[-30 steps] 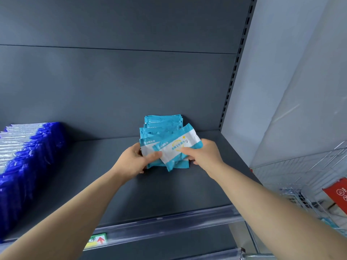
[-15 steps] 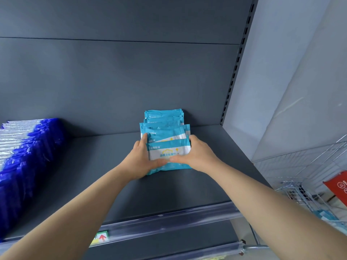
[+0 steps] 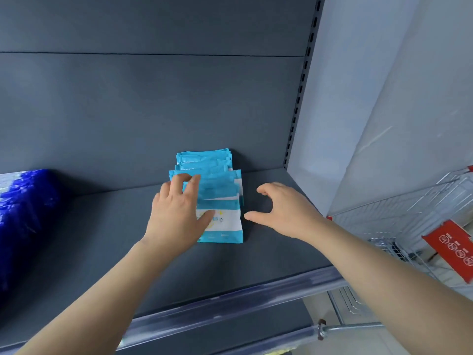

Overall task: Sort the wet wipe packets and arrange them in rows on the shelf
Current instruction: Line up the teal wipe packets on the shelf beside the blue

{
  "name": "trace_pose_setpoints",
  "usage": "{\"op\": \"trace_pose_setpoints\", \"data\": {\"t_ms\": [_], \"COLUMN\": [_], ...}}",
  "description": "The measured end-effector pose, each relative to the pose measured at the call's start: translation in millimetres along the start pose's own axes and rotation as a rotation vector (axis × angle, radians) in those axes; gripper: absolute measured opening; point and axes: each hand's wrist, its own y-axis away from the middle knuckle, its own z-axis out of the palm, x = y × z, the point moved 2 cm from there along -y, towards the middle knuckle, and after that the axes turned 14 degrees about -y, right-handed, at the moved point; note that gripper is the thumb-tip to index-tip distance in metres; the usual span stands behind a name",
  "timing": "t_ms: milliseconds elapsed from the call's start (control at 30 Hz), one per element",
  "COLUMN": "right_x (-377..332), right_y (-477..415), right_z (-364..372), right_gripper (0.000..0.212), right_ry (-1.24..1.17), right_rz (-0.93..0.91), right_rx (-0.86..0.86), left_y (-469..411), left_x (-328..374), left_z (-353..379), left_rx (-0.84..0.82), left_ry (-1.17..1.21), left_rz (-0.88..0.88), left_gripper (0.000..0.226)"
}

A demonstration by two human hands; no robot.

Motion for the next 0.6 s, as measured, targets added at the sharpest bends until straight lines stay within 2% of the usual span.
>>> {"op": "trace_pose_setpoints", "data": {"t_ms": [100, 167, 433, 600], "right_x": [24, 48, 203, 333], "right_y": [15, 26, 78, 111], "right_z": [-27, -46, -131, -192], "right_gripper": [0.051, 0.047, 0.036, 0.043], "right_ry": [0.076, 0.108, 0.212, 0.239], "right_rz": [-0.06, -0.056, 0.084, 0.208], "right_rx": [0.042, 0.072, 0.135, 0.094], "left_y": [-11, -18, -39, -53], "left_x": [50, 92, 288, 429], "left_z": [-6, -7, 18, 45], "left_rx": [0.112, 0.143, 0.076, -0.005], "left_ry": [-0.027, -0.023, 0.04, 0.067], "left_rz": [0.201, 0.309, 0.533, 0.576], "left_gripper": [0.039, 0.027, 0.022, 0.028]}}
